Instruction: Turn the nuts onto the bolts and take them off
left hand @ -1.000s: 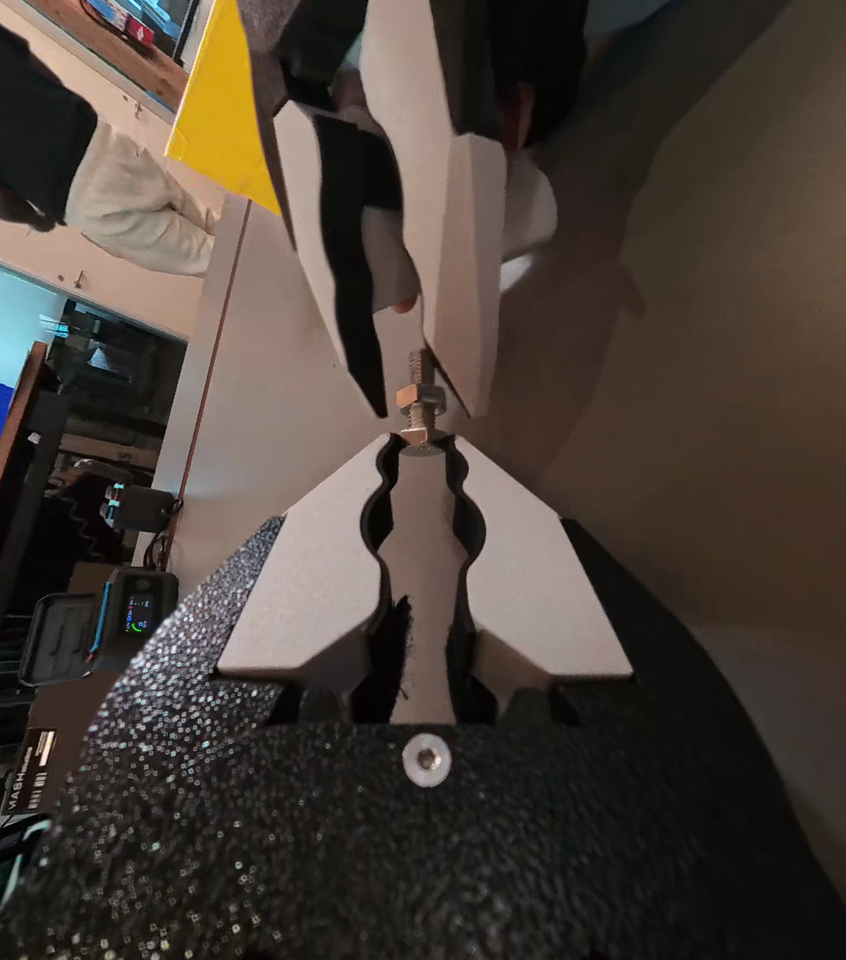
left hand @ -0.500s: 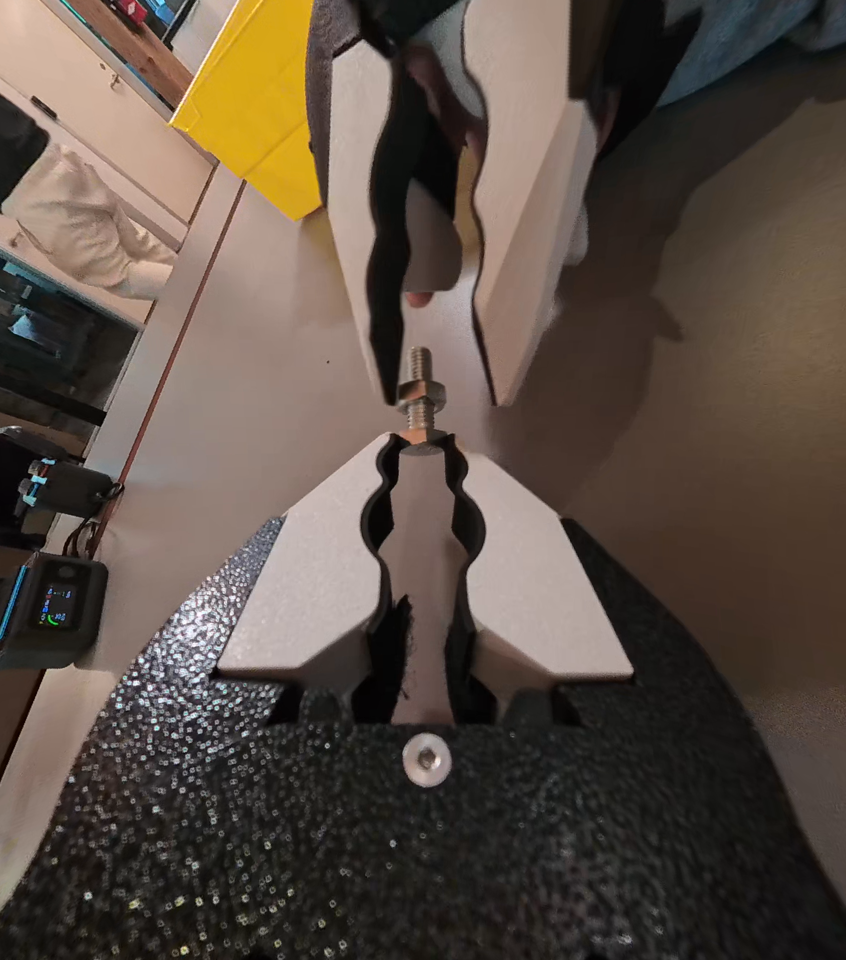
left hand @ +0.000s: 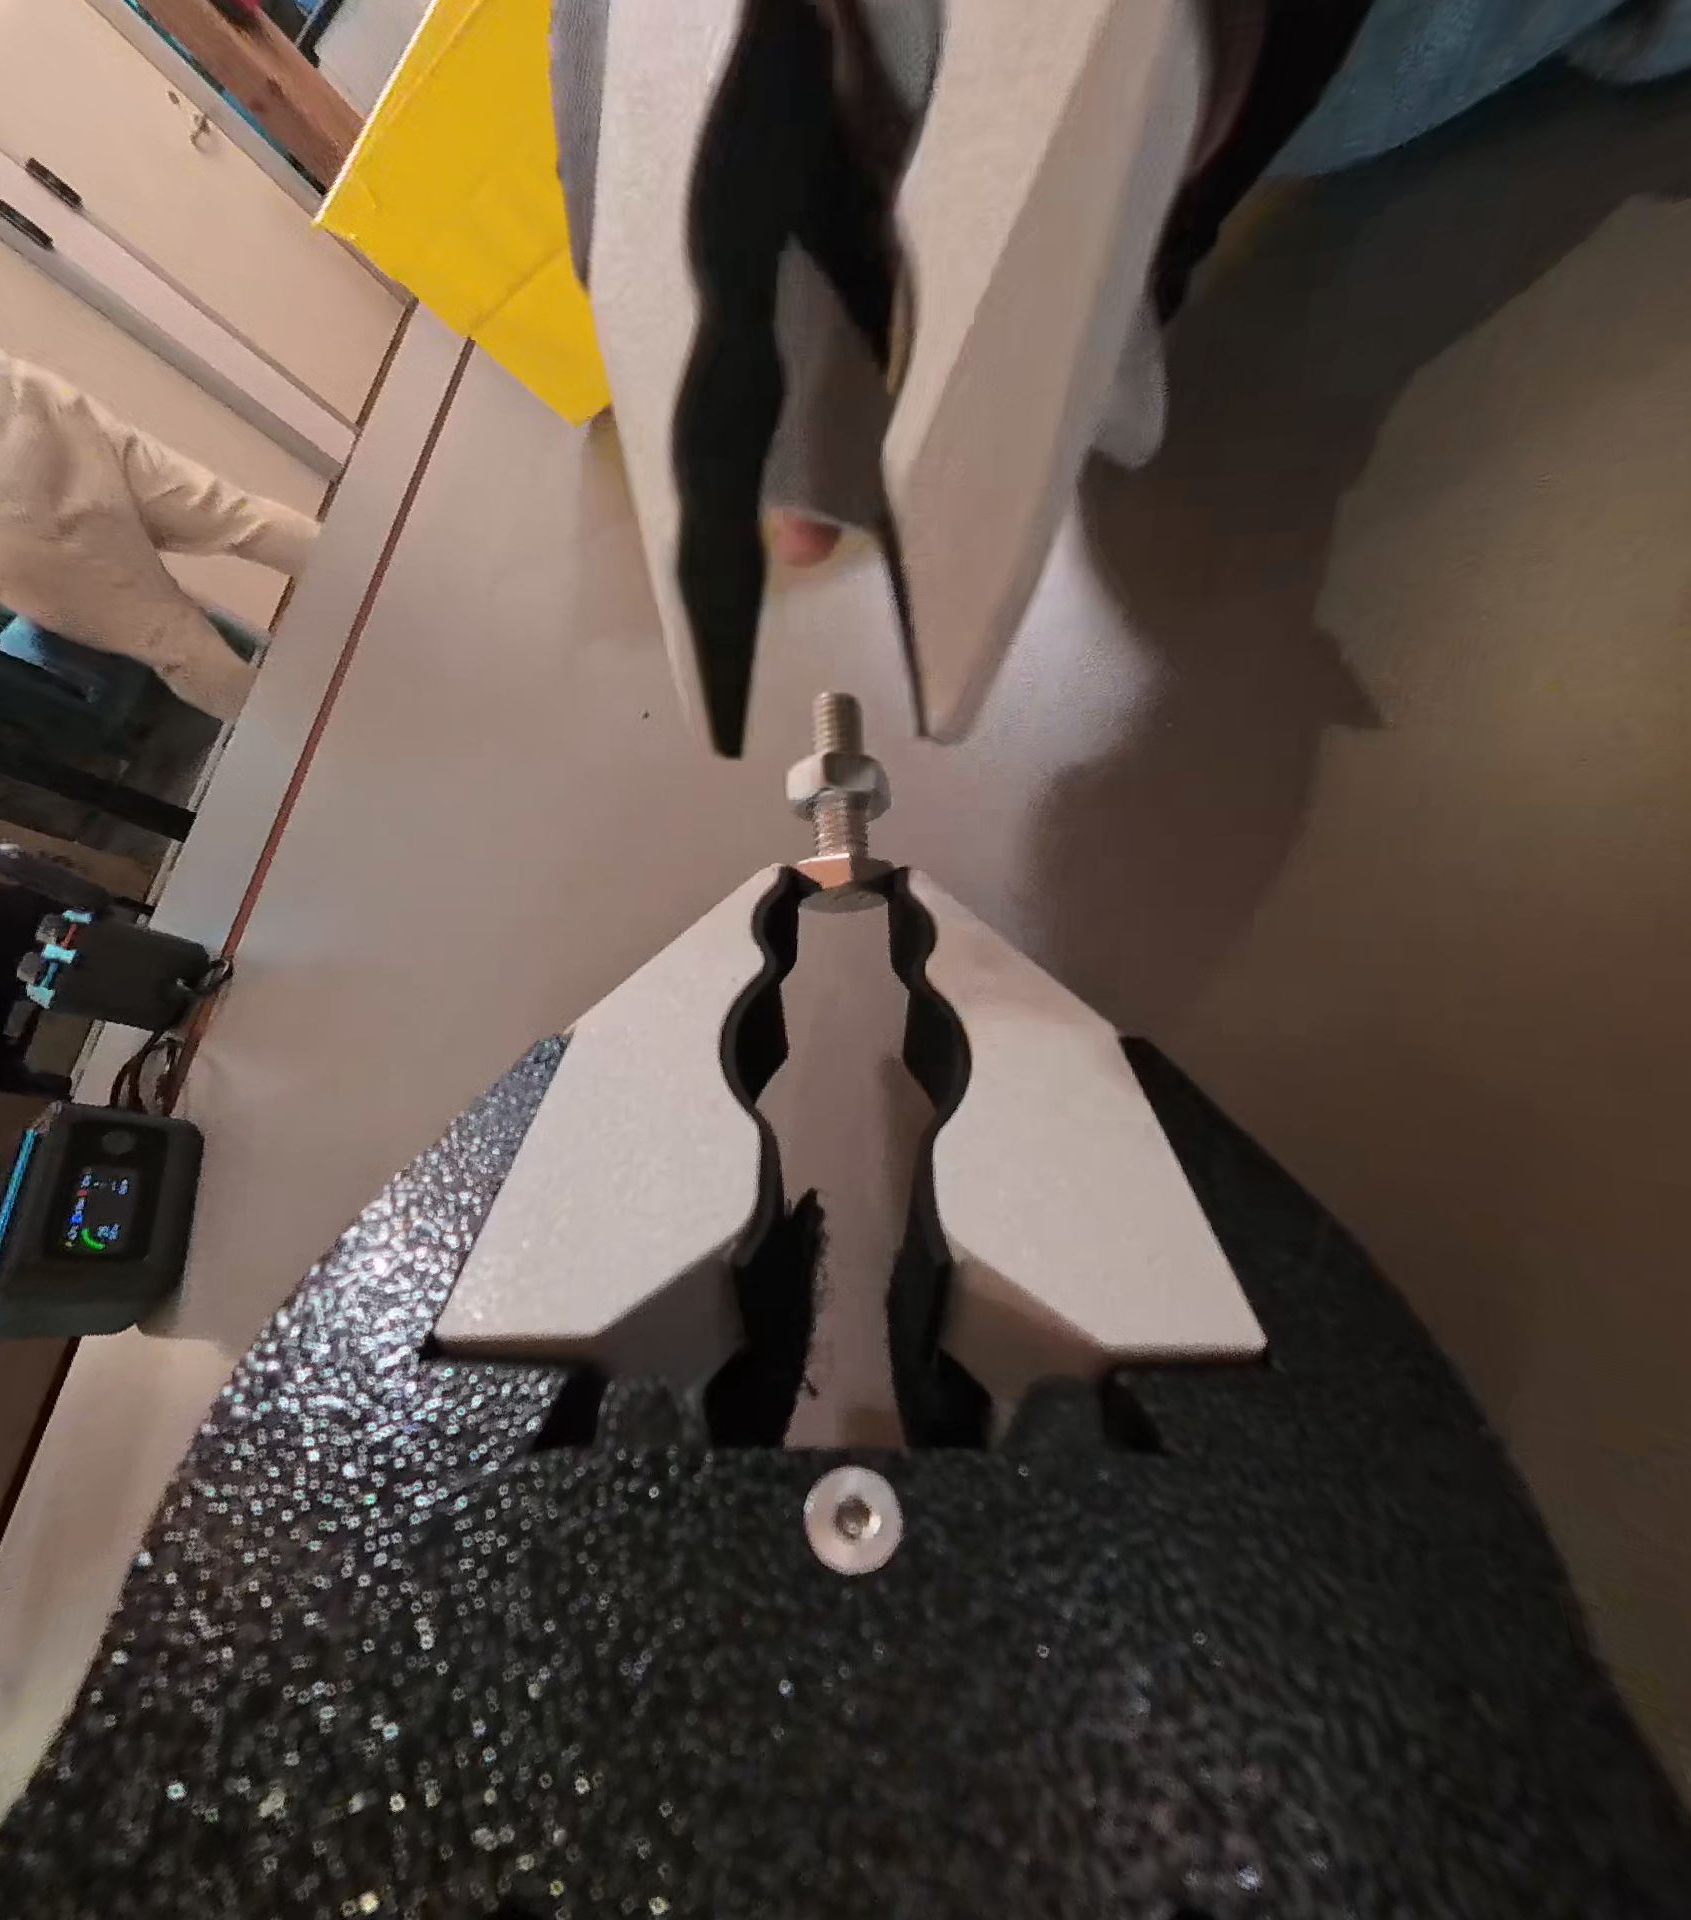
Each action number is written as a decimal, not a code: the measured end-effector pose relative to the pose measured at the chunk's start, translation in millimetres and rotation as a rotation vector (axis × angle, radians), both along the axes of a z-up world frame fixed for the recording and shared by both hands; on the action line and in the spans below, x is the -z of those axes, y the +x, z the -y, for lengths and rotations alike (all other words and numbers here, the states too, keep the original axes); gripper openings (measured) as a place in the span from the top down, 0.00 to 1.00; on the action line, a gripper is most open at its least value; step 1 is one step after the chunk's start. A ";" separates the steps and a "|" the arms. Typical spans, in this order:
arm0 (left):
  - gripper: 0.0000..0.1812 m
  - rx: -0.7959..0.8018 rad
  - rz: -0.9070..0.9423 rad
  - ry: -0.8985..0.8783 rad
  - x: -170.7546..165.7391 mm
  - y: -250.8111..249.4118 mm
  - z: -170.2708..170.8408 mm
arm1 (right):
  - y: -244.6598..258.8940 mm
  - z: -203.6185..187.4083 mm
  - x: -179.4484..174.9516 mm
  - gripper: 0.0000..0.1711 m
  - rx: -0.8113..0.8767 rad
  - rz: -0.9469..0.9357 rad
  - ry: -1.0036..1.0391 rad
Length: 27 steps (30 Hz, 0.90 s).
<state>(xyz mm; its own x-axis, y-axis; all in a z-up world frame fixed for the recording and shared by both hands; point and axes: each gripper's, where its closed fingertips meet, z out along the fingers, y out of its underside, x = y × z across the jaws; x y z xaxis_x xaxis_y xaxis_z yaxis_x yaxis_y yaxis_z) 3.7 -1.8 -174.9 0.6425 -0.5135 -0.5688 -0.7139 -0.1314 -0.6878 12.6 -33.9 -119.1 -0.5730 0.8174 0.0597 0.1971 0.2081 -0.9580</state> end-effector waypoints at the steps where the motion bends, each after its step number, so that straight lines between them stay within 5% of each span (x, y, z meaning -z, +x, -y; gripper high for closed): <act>1: 0.91 0.005 -0.009 0.005 0.0 0.4 0.3 | -3.7 -13.4 9.3 0.81 0.068 0.050 0.027; 10: 0.91 0.023 -0.055 0.023 -0.3 2.5 0.4 | -3.9 -28.2 47.3 0.76 0.121 0.287 0.054; 15: 0.91 0.021 -0.056 0.023 -1.0 2.4 -0.2 | 8.7 15.6 4.5 0.85 -0.112 0.018 0.015; 20: 0.91 0.020 -0.051 0.027 -2.0 2.2 -0.8 | -2.7 -33.3 41.5 0.76 0.139 0.212 0.115; 27: 0.91 0.023 -0.059 0.029 -2.4 2.7 -1.4 | -1.7 -27.4 50.9 0.73 0.106 0.302 0.079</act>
